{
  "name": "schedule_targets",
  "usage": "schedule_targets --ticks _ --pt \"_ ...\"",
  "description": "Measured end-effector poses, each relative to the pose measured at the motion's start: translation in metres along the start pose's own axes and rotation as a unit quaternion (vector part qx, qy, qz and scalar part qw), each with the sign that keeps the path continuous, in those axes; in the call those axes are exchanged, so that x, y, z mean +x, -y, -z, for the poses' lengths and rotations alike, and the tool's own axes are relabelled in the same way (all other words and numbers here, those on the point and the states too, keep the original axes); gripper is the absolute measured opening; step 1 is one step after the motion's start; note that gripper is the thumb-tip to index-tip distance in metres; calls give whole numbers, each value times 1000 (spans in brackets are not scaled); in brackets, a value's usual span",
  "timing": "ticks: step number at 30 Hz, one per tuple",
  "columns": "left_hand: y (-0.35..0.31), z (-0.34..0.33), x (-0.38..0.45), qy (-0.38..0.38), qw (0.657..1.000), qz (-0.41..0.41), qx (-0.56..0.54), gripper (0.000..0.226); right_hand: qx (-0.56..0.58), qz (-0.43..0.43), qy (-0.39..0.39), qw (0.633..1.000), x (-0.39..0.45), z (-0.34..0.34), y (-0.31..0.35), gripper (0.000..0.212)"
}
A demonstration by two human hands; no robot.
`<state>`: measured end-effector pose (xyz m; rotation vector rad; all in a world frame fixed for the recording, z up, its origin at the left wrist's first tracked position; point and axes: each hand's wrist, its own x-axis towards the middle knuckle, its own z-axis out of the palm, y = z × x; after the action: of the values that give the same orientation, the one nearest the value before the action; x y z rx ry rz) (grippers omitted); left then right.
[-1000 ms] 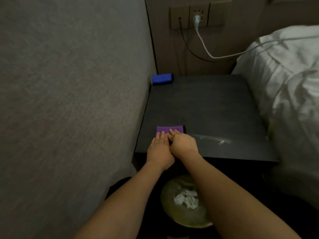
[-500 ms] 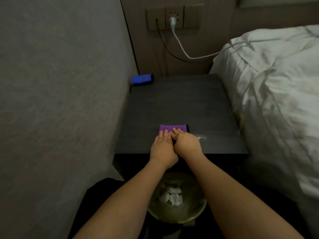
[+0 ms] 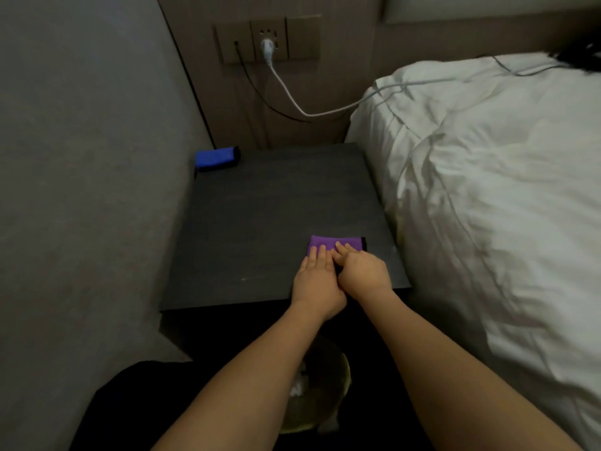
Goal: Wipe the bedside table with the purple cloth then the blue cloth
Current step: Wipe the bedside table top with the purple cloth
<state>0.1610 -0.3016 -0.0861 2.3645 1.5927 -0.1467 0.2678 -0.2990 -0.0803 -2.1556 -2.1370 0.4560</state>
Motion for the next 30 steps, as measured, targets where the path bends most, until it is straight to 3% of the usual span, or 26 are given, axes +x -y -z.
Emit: schedule_targets --ticks 10,18,30 --pt "-56 0 25 -1 999 -41 7 77 -10 -29 -30 999 -6 16 -58 49" --pt "-56 -2 19 3 998 -60 18 78 20 -72 -68 995 -16 5 -54 45" --pt "-41 -7 -12 21 997 -72 34 80 -11 -85 -50 995 -43 -2 -27 45"
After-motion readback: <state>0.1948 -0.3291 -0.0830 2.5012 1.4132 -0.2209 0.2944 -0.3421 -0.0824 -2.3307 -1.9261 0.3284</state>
